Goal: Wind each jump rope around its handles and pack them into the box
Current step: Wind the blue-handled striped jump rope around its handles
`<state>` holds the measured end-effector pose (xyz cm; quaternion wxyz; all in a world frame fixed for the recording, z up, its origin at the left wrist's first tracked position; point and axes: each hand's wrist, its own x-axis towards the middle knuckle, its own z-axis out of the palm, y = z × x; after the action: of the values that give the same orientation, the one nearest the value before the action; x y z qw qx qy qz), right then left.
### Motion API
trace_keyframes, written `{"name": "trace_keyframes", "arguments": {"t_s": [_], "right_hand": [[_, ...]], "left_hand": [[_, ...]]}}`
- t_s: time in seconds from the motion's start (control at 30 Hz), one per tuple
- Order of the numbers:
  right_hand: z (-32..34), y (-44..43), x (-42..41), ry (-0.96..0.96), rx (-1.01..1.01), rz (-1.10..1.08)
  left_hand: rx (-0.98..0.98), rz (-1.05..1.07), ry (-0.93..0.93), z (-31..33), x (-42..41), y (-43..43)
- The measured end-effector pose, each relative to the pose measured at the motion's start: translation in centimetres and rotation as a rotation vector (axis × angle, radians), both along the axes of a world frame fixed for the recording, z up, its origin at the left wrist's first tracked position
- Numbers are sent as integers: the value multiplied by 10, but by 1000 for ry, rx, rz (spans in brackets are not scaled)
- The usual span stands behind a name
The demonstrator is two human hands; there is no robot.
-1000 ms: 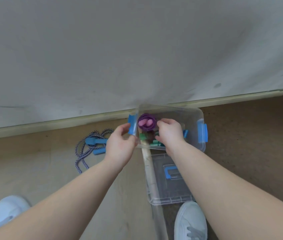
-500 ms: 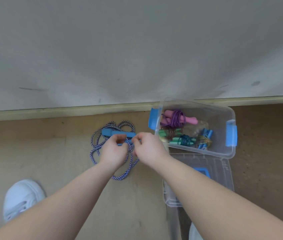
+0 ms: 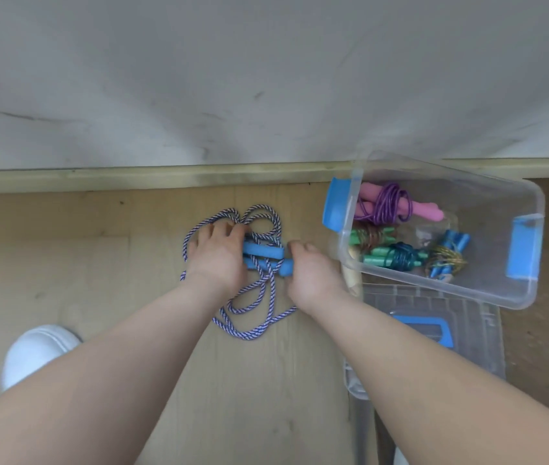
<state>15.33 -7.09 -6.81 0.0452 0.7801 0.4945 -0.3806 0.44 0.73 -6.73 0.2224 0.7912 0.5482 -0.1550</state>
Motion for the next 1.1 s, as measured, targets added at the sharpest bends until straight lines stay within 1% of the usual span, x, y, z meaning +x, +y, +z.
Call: {"name": "trace_keyframes", "arguments": {"t_s": [0.1, 0.17, 0.27, 0.33, 0.4, 0.47, 0.57, 0.67, 0.77, 0.87, 0.97, 1.03, 1.1], "right_hand": [[3, -5, -1, 5, -62, 45], [11, -9, 1, 28, -97, 40], [30, -18, 1, 30, -161, 40], [48, -23, -1, 39, -208, -1], [71, -26, -4, 58, -219, -61], [98, -28, -7, 67, -169, -101], [140, -31, -11, 90, -10, -181], [182, -35, -16, 191, 146, -323], [228, -41, -21, 331, 268, -468], [267, -50, -27, 495, 360, -526], [306, -61, -35, 618, 437, -566], [330, -72, -36, 656, 479, -575], [352, -85, -35, 676, 510, -549]], "left_hand": [[-45, 48, 62, -2, -4, -4], [-69, 76, 52, 0, -6, -7], [-79, 162, -38, 12, -7, -8], [-109, 212, -132, 29, -5, -9], [-119, 209, -208, 54, -3, -12], [-93, 196, -267, 83, -1, -16], [-54, 192, -363, 124, -2, -24], [-49, 245, -522, 175, -1, -38], [-142, 385, -689, 225, 1, -57], [-263, 481, -880, 263, -1, -72], [-313, 424, -1027, 298, -4, -93], [-300, 380, -1114, 320, -7, -106], [-297, 317, -1160, 337, -12, -115]]}}
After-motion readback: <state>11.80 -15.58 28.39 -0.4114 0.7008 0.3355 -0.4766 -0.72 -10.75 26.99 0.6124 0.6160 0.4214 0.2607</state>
